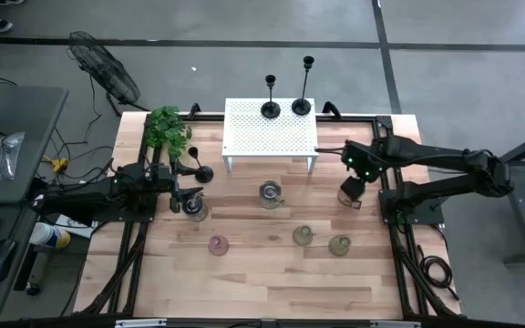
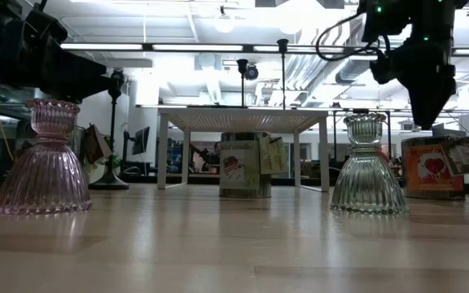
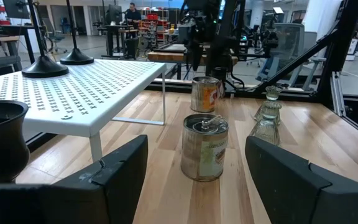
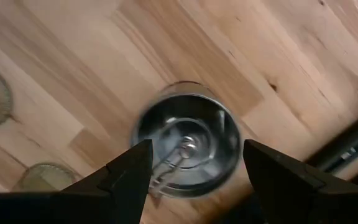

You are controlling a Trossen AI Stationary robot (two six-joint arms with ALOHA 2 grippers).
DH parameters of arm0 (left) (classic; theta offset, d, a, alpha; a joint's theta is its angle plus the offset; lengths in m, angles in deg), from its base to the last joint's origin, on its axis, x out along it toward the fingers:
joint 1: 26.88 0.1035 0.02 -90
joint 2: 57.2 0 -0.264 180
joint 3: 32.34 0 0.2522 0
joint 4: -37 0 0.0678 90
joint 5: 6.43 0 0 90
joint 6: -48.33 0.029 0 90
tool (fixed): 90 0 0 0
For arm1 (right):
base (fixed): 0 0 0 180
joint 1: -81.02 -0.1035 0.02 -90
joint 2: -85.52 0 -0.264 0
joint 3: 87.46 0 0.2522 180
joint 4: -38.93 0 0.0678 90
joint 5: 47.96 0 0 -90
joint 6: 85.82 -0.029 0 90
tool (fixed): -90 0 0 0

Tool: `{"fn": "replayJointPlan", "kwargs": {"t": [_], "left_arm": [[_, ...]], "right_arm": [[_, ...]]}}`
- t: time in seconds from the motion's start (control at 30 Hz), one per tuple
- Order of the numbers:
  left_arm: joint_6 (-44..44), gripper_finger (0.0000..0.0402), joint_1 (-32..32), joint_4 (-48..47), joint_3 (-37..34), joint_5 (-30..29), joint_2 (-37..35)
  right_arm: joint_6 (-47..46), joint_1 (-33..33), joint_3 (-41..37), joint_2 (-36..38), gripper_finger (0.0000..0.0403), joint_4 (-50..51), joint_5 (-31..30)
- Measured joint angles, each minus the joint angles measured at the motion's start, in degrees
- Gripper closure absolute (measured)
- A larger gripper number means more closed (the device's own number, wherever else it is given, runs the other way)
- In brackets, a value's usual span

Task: Pick & Place candle stick holders
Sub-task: Put the orange scented candle on the shelf

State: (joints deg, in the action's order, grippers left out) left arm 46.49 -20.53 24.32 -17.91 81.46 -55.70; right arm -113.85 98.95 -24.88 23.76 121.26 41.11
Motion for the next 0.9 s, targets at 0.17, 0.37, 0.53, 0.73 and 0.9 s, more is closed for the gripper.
{"fn": "replayJointPlan", "kwargs": {"t": [0.17, 0.37, 0.53, 0.73, 0.9], "left_arm": [[0.0, 0.0137, 0.0, 0.0, 0.0, 0.0, 0.0], [0.0, 0.0137, 0.0, 0.0, 0.0, 0.0, 0.0], [0.0, 0.0137, 0.0, 0.0, 0.0, 0.0, 0.0], [0.0, 0.0137, 0.0, 0.0, 0.0, 0.0, 0.0], [0.0, 0.0137, 0.0, 0.0, 0.0, 0.0, 0.0]], "right_arm": [[3.3, 3.0, 0.0, -0.4, 0.016, 3.7, 0.9], [6.0, 5.2, -0.2, -2.0, 0.016, 3.1, 0.3], [7.5, 7.0, -2.8, -2.9, 0.016, 1.0, -0.2], [7.5, 7.2, -4.8, -2.9, 0.016, -1.2, 0.1], [7.3, 7.8, -5.8, -2.7, 0.016, -1.9, 1.2]]}}
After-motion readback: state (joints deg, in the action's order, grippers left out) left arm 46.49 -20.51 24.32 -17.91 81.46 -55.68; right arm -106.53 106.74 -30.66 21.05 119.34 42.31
